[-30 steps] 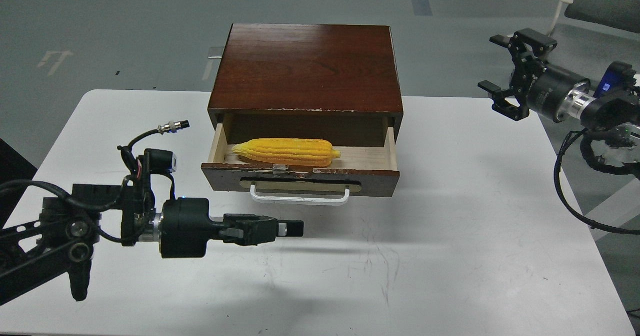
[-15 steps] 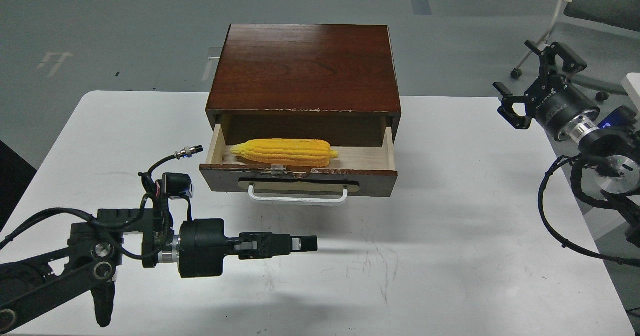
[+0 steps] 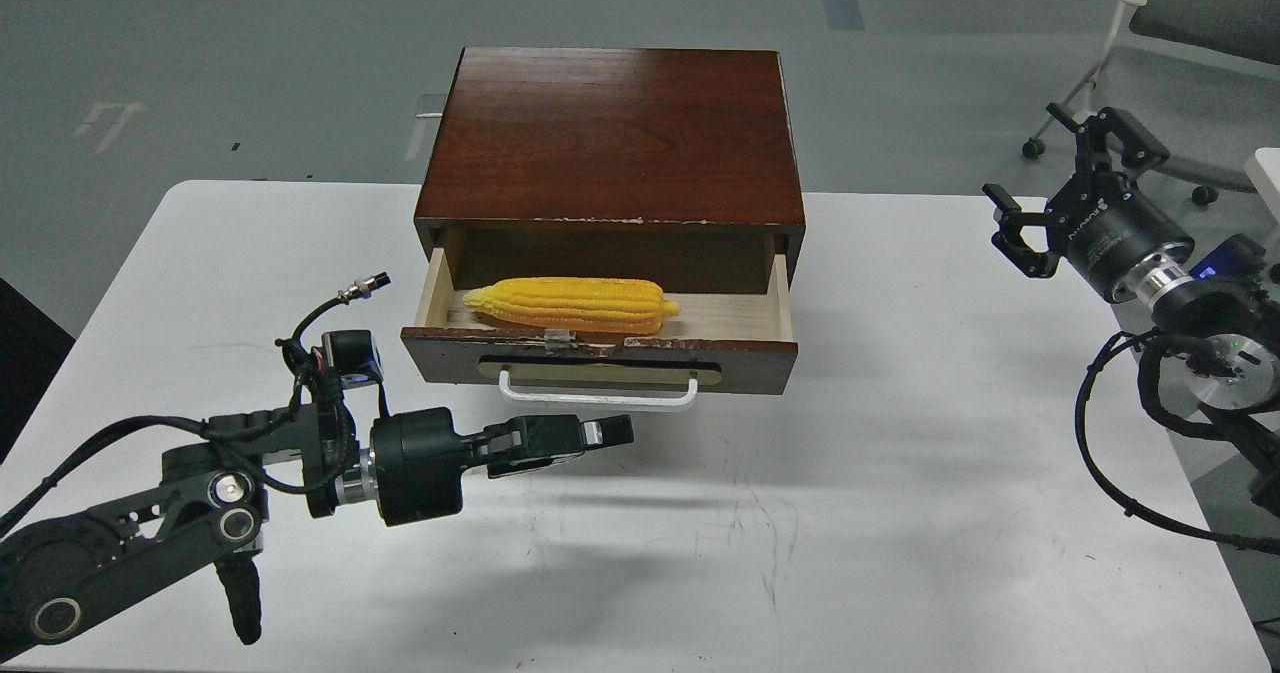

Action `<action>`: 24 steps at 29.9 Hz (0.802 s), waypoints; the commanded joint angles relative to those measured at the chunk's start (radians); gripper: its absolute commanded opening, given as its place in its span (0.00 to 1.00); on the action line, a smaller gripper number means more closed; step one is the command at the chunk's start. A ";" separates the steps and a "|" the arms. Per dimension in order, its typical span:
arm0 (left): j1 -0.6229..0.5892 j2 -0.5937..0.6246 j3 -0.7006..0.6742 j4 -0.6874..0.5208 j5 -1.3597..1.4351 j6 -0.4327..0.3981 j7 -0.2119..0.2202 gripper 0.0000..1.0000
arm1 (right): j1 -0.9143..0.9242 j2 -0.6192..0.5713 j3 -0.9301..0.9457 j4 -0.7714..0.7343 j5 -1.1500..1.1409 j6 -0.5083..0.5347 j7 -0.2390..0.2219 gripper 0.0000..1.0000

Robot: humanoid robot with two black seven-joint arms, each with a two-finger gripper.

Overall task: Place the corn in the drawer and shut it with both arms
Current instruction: 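Lower the left gripper in front of the drawer handle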

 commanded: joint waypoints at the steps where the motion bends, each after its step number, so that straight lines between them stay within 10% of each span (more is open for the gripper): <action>1: -0.003 0.000 0.002 0.017 0.003 0.002 0.000 0.00 | 0.000 -0.006 0.000 -0.001 -0.001 -0.002 0.000 0.94; 24: -0.069 -0.026 0.004 0.178 0.006 -0.025 0.000 0.00 | -0.018 -0.010 0.000 0.001 -0.001 0.001 0.000 0.94</action>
